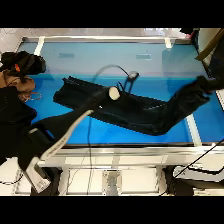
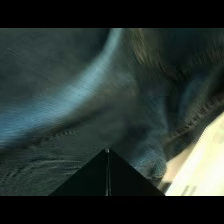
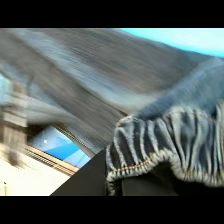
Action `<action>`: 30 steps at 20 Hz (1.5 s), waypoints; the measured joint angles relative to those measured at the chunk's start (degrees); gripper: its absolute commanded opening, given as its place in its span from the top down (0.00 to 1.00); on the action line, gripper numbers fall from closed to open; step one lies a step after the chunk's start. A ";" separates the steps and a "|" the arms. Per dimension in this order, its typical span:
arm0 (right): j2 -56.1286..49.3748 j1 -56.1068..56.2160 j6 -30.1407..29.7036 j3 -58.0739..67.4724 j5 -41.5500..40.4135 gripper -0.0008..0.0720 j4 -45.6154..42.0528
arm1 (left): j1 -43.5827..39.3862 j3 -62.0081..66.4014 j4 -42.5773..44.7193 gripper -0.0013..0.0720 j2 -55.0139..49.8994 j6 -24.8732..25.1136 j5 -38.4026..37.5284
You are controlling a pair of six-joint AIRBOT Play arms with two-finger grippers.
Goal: Fold the clothes and pants, and hang the long-sleeved shirts on hangers.
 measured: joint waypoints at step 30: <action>-1.90 27.30 13.35 2.51 -11.04 0.24 -25.31 | 43.87 0.00 12.15 0.96 27.71 -1.53 -23.26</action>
